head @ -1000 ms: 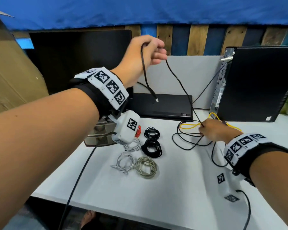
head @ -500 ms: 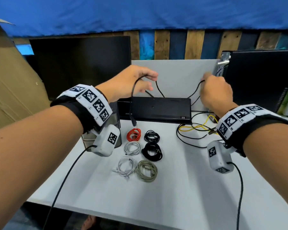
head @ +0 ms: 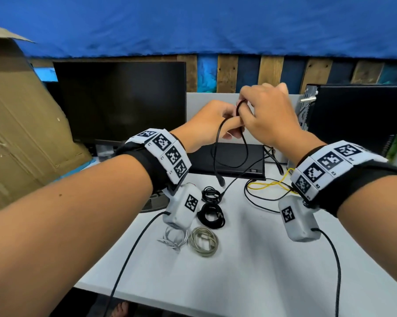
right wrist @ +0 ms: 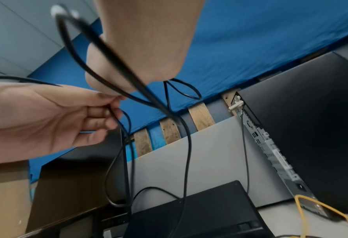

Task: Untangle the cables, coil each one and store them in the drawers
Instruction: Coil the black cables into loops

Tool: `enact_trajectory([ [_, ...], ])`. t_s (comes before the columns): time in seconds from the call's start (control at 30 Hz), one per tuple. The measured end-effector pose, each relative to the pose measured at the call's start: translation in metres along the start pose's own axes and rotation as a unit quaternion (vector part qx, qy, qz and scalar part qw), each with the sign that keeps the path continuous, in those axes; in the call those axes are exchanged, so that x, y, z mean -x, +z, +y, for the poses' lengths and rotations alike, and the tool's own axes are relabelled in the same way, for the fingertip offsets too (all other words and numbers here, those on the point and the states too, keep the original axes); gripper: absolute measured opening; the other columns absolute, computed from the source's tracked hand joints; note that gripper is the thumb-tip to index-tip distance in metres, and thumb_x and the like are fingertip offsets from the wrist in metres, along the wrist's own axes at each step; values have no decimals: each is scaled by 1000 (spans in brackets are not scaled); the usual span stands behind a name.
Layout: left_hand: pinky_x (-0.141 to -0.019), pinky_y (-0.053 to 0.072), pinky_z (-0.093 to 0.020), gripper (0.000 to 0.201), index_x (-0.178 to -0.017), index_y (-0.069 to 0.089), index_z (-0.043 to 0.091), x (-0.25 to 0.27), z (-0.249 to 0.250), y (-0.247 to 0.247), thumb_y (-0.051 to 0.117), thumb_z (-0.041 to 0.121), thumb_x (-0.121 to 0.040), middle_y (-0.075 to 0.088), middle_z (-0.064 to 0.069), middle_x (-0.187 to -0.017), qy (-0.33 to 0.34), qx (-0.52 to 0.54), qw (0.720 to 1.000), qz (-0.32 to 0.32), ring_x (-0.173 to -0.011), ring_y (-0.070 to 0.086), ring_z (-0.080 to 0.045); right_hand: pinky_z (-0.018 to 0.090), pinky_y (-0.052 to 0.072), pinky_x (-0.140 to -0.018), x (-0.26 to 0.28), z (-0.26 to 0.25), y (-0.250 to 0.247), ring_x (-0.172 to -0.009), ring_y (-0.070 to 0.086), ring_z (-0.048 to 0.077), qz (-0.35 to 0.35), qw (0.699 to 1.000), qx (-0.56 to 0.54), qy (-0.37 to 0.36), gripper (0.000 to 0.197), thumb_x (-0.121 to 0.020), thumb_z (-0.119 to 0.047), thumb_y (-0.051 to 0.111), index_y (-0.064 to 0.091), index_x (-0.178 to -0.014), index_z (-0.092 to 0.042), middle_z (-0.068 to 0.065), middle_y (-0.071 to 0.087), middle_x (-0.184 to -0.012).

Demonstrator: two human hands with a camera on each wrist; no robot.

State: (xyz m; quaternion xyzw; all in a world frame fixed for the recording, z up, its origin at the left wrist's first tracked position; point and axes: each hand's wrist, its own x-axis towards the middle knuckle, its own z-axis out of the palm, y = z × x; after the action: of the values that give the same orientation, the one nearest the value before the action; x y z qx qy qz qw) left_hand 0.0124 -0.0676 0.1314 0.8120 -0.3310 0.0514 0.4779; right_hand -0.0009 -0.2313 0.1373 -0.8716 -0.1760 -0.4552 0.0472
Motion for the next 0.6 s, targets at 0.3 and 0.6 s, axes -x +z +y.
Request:
enact_trajectory([
  [0.3,-48,45,-22,33,-81,67,5,0,7,-42,50,17,-106,62,-6,-72,10,0,981,196,-55,59,-11,44,25,-79,31,40,30,-70,46,33,-108,986,81,102,25,-110,-31,30,41,-91,-18,5,53,-68],
  [0.6,-43,45,-17,34,-78,66,15,12,-6,-75,50,24,-107,67,-2,-76,-7,-22,946,323,-48,58,-6,52,28,-103,75,55,54,-86,49,28,-297,903,133,281,38,-107,-42,33,54,-83,-21,5,59,-87],
])
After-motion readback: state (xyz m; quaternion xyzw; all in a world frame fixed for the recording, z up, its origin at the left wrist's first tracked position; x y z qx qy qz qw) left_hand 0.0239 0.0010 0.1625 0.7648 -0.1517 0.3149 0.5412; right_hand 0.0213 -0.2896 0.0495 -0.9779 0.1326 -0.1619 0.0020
